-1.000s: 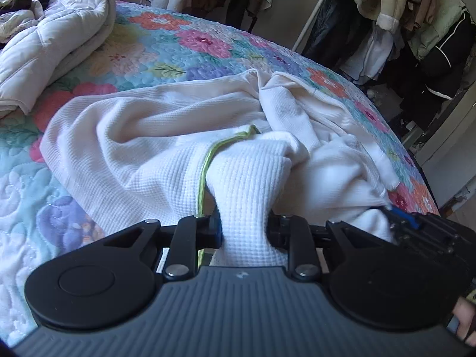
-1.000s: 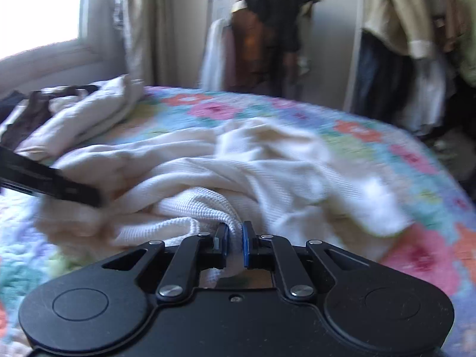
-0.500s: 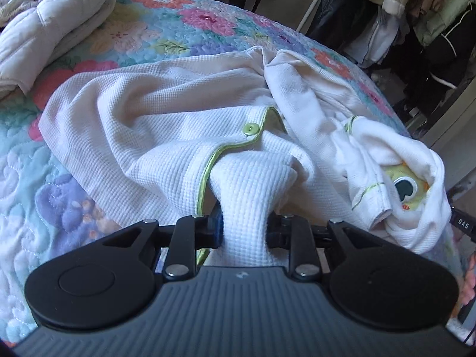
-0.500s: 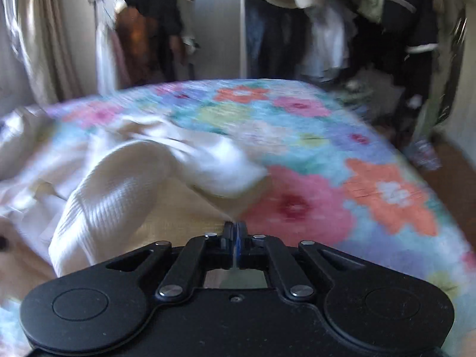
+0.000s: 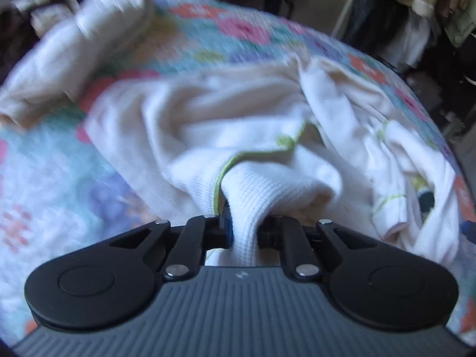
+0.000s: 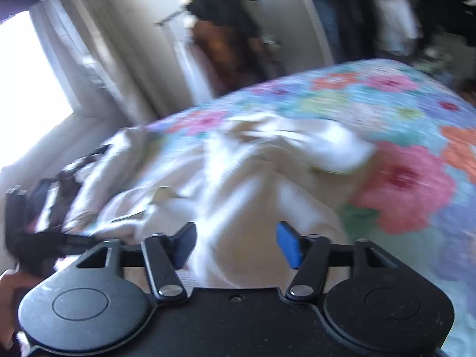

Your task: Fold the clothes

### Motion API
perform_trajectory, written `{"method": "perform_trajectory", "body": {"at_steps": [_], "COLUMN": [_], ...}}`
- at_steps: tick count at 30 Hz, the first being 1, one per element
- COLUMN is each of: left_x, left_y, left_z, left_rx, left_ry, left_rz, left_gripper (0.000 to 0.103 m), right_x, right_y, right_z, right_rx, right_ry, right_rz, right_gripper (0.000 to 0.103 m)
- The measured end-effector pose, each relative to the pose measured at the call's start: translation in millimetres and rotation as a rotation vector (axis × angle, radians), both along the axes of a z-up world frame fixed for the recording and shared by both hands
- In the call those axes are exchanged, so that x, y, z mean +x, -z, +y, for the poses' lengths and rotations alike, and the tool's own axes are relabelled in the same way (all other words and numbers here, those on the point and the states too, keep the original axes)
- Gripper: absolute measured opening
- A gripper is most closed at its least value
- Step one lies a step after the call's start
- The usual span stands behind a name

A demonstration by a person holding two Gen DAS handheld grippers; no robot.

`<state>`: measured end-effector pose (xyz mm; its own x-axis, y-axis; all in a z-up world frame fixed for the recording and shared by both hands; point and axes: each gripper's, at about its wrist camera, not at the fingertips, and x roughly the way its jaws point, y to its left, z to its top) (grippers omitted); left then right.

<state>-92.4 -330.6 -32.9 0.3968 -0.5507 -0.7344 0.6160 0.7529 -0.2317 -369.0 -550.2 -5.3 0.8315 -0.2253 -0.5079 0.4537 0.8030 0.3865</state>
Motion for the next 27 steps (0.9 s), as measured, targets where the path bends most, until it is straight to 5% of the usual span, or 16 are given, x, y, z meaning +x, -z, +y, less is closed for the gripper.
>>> {"method": "perform_trajectory", "body": {"at_steps": [1,7,9,17,21,22,25,27], "left_x": [-0.2,0.9,-4.8,8.7,15.5,15.3,13.3,11.6], "left_y": [-7.6,-39.5,-41.1,29.8,45.3,46.8,44.6,37.8], "left_z": [6.3,64.5,76.0,60.9,56.1,55.3,57.8,61.5], "left_rx": [0.006,-0.165,-0.164,0.066,0.069,0.07,0.067,0.06], "left_ry": [-0.027,-0.185,-0.205,-0.203,-0.215,-0.211,-0.19,-0.184], "left_rz": [-0.044,-0.007,-0.004,0.17,0.191,0.189,0.169,0.151], "left_gripper": [0.011,0.011,0.011,0.013,0.017,0.018,0.017,0.015], "right_x": [1.9,8.1,11.7,58.5,80.0,81.6,86.6,81.6], "right_y": [-2.0,-1.7,-0.2,27.7,43.4,46.5,47.5,32.4], "right_z": [5.6,27.5,35.0,58.0,50.3,47.4,43.6,43.9], "right_rx": [-0.024,-0.071,-0.12,-0.248,-0.217,-0.204,-0.229,-0.266], "right_ry": [0.0,-0.062,-0.063,-0.174,-0.131,-0.122,-0.135,-0.113], "right_rz": [0.003,0.038,0.084,0.271,0.302,0.292,0.316,0.308], "right_gripper": [0.076,0.081,0.081,0.083,0.087,0.085,0.021,0.016]}}
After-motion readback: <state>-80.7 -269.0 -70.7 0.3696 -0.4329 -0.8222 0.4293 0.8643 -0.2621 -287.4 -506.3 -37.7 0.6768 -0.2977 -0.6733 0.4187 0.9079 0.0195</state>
